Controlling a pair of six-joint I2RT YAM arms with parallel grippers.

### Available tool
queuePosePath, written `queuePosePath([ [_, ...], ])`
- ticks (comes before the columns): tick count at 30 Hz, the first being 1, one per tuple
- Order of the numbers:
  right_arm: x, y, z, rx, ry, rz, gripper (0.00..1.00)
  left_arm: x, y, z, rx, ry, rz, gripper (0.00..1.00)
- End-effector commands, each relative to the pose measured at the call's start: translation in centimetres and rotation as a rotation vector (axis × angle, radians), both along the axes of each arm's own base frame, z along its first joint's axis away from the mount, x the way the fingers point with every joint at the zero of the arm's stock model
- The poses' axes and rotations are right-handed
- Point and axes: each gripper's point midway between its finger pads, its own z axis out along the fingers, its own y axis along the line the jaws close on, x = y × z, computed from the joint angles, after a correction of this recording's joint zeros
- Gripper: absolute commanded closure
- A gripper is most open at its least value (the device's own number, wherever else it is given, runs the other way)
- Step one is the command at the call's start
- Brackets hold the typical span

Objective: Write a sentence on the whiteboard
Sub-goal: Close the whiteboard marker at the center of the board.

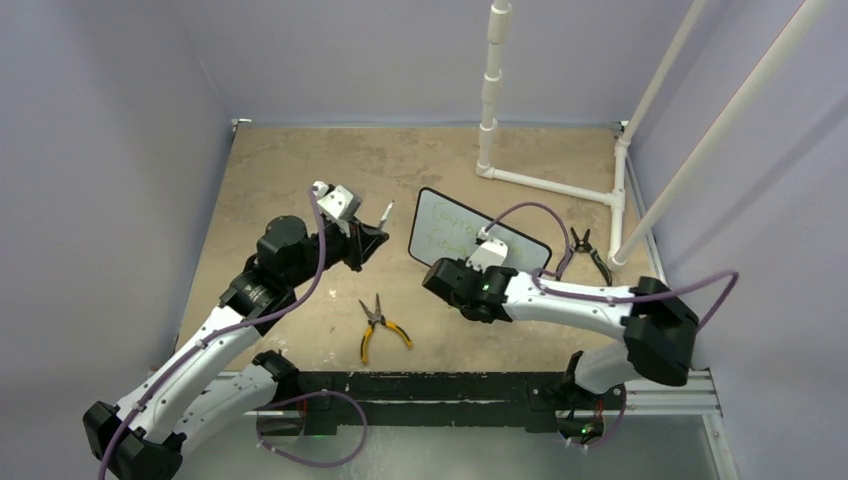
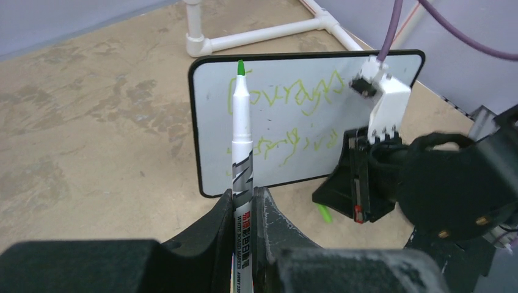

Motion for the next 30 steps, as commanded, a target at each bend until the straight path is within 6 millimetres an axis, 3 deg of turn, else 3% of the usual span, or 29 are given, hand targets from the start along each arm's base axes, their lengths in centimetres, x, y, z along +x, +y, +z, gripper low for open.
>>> queuePosePath([
  [1,2.6,1.5,8.4,0.1,-0.213,0.074,1.0,-1.0,-1.9,0.3,-0.023,-0.01,-0.136,1.0],
  [6,3.3,2.8,15.9,0.267,-0.44,0.216,1.0,-1.5,-2.8,0.2,-0.048,0.009,-0.189,1.0],
  [9,4.0,2.4,20.5,0.328,-0.62,0.236,1.0,-2.2,-3.9,0.8,-0.09,0.017,-0.261,1.0],
  [14,5.9,1.0,25.4,0.329,-0.815,0.181,1.0,-3.3,-5.5,2.6,-0.183,0.013,-0.371,1.0],
  [18,8.9,-1.0,27.2,0.369,-0.905,0.146,1.0,-4.9,-6.8,3.2,-0.265,0.04,-0.495,1.0],
  [20,9.5,-1.9,28.9,0.414,-0.988,0.148,1.0,-5.2,-7.1,3.1,-0.28,0.058,-0.523,1.0],
  [23,9.2,-2.4,30.6,0.425,-1.079,0.163,1.0,-5.1,-7.3,2.7,-0.285,0.078,-0.528,1.0],
  [30,6.9,-0.7,32.7,0.496,-1.195,0.338,1.0,-3.3,-7.9,0.3,-0.23,0.177,-0.479,1.0],
])
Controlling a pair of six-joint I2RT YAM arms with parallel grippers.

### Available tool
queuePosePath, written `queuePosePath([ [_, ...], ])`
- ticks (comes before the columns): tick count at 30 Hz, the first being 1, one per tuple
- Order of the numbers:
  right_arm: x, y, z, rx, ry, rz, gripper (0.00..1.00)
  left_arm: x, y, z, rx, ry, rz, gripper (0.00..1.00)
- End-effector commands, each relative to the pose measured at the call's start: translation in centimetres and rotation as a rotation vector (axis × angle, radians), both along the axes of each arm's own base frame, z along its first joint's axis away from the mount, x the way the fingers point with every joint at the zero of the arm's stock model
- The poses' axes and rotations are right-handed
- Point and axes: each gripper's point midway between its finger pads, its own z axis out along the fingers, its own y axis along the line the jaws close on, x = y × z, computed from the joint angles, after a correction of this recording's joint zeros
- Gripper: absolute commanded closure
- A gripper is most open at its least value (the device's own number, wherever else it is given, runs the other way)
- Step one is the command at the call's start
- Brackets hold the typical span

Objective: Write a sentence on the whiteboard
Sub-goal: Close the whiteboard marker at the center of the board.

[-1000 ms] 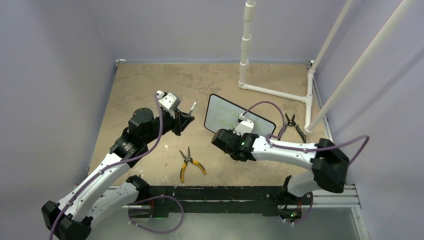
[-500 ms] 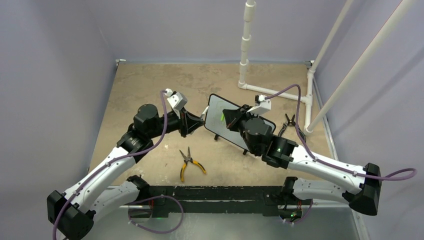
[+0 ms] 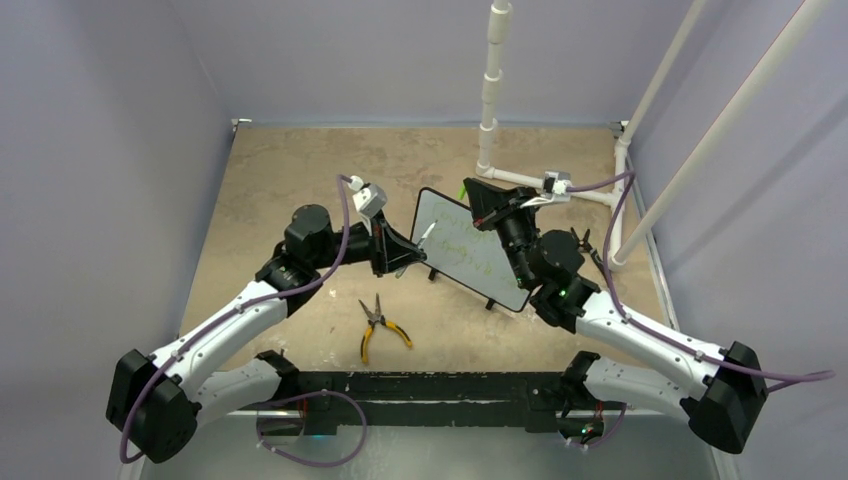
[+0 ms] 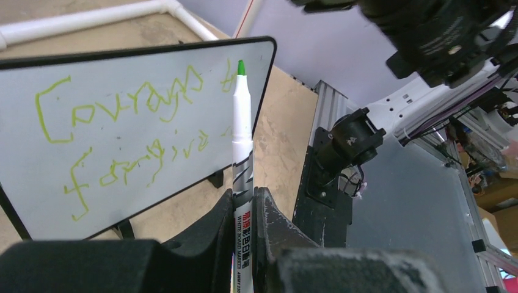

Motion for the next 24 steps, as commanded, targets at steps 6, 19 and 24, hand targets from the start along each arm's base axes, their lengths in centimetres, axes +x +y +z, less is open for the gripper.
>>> queuePosePath([
  [6,-3.0,2.3,4.9,0.024,-0.256,0.187,1.0,0.3,-0.7,0.6,-0.026,0.029,-0.043,1.0],
  [19,-2.8,3.7,3.4,0.005,-0.228,0.234,1.0,0.6,-0.1,2.9,-0.133,0.016,-0.009,1.0],
  [24,-2.8,4.0,3.2,0.026,-0.219,0.247,1.0,0.7,0.0,3.0,-0.14,0.015,-0.005,1.0],
])
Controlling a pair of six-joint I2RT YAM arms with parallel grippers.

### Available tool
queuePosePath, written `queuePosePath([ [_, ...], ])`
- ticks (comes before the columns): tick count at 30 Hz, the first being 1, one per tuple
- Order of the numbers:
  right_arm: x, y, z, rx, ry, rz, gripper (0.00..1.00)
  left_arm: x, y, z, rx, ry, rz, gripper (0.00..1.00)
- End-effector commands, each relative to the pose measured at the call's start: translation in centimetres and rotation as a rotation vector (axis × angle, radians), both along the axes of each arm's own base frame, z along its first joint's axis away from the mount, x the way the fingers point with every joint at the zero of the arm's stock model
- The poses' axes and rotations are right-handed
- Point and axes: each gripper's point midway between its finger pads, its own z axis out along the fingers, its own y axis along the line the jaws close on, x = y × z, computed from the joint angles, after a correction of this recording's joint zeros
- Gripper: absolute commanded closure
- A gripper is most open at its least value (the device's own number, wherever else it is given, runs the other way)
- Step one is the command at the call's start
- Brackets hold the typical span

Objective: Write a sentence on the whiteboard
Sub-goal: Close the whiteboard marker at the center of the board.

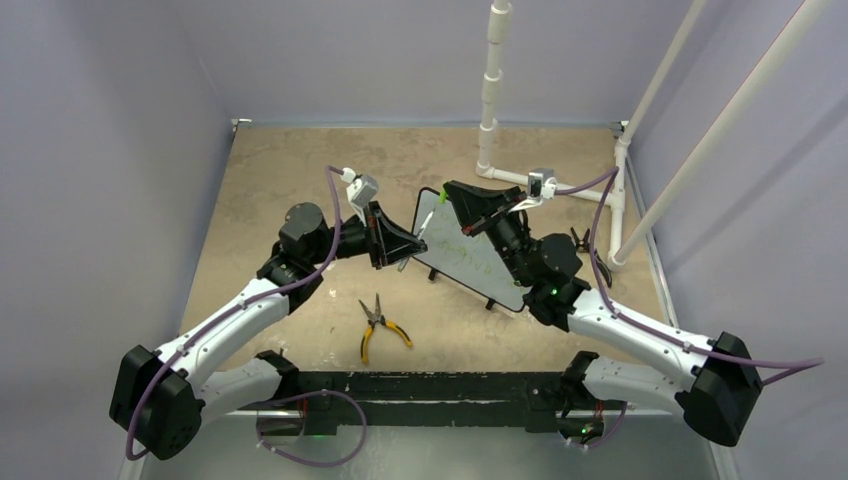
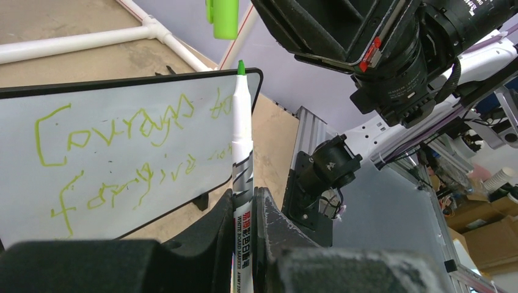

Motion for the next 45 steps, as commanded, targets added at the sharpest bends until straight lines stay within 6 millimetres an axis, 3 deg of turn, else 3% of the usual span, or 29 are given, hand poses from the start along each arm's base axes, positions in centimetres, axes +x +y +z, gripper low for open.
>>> queuePosePath([
  [1,-0.4,0.2,0.7,0.043,-0.022,0.026,1.0,-0.1,0.2,1.7,-0.051,-0.044,0.0,1.0],
  [18,-0.3,1.1,0.7,0.096,0.013,0.069,1.0,0.2,0.3,1.4,-0.046,-0.031,0.002,1.0],
  [35,-0.7,0.1,1.5,0.178,0.045,0.065,1.0,0.4,0.3,1.1,-0.042,-0.019,0.011,1.0],
  [45,-0.9,0.6,1.6,0.182,0.047,0.096,1.0,0.4,0.3,1.2,-0.043,-0.018,0.014,1.0],
])
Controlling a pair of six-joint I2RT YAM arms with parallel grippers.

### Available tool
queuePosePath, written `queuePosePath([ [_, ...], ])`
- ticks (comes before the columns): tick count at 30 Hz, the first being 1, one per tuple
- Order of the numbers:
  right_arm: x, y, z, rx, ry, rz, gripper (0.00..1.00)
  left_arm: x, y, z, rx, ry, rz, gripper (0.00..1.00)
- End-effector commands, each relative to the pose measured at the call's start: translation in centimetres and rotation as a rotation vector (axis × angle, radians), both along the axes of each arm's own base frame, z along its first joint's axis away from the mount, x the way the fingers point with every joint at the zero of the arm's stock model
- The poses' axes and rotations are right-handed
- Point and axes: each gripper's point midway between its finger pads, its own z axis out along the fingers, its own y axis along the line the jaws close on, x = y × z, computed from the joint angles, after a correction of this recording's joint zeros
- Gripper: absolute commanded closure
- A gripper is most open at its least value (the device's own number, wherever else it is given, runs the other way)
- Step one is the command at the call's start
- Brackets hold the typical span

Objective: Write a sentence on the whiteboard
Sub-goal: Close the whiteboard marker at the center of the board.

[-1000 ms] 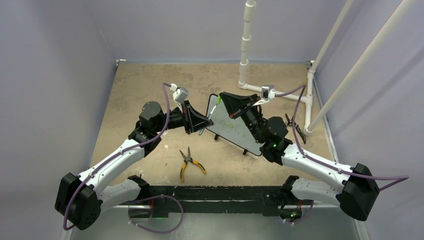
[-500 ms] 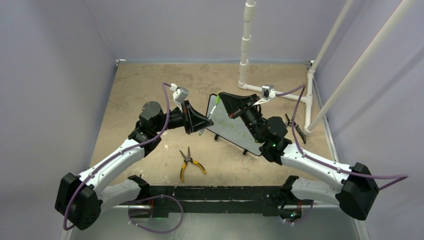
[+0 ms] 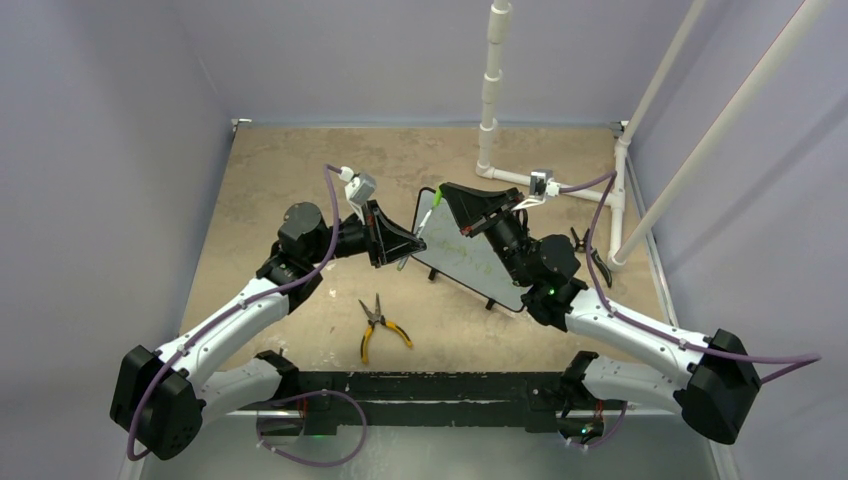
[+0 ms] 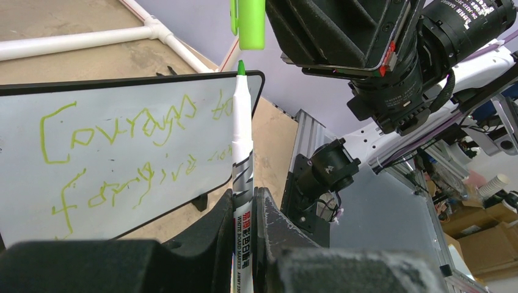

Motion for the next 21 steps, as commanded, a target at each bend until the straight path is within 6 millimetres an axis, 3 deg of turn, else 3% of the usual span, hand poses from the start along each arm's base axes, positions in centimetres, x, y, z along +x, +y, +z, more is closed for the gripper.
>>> queuePosePath([
  [1,-0.4,-0.1,1.2,0.039,-0.023,0.012,1.0,0.2,0.1,1.1,-0.031,-0.037,0.004,1.0],
  [21,-0.3,0.6,0.1,0.017,0.001,0.035,1.0,0.1,0.4,1.5,-0.043,-0.052,0.011,1.0],
])
